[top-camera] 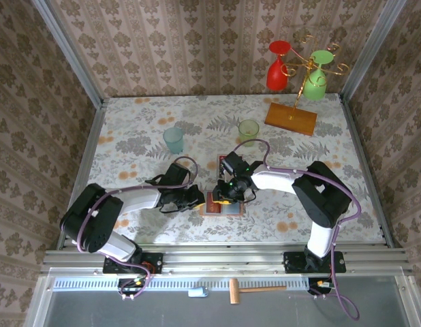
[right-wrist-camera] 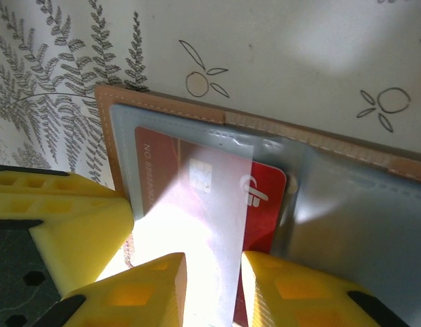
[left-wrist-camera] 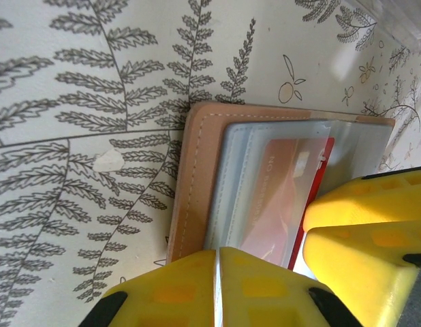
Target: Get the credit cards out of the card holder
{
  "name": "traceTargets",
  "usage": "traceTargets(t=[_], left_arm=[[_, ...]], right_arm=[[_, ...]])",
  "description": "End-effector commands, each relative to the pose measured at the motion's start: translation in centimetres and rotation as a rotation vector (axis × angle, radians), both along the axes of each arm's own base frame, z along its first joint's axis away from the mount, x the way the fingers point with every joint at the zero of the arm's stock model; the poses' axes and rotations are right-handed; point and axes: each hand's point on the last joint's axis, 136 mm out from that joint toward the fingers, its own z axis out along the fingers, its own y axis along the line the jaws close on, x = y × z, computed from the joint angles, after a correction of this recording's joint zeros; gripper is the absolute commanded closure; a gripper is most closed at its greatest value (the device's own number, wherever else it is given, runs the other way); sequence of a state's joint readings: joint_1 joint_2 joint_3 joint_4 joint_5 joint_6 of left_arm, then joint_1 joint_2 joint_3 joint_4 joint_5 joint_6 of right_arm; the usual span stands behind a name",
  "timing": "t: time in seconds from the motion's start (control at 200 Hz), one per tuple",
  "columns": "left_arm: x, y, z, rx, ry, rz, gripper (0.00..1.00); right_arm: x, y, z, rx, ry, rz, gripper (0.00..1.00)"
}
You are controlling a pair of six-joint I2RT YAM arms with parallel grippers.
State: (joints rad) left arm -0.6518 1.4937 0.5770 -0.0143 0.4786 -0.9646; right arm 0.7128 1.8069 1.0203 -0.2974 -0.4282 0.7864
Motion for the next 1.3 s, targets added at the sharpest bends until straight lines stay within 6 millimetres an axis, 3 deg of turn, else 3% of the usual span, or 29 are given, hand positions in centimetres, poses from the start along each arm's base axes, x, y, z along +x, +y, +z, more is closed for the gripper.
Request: traceTargets(t=[0.0, 1.02, 1.295], left_arm=[[-0.6, 0.7, -1.0, 0.02, 0.038, 0.009, 0.89], [-1.0, 1.4, -1.5, 0.038, 0.053, 0.014, 0.88], [-0.4, 1.0, -0.2, 0.025, 0.03, 0.012, 0.88]], right_arm=[[-0.7, -1.3, -1.0, -0.082, 0.016, 0.008, 0.71], [0.9, -2.0, 0.4, -0.094, -0.042, 0.006, 0.71], [1.0, -1.9, 1.7, -0.067, -0.062, 0.003, 0.71]])
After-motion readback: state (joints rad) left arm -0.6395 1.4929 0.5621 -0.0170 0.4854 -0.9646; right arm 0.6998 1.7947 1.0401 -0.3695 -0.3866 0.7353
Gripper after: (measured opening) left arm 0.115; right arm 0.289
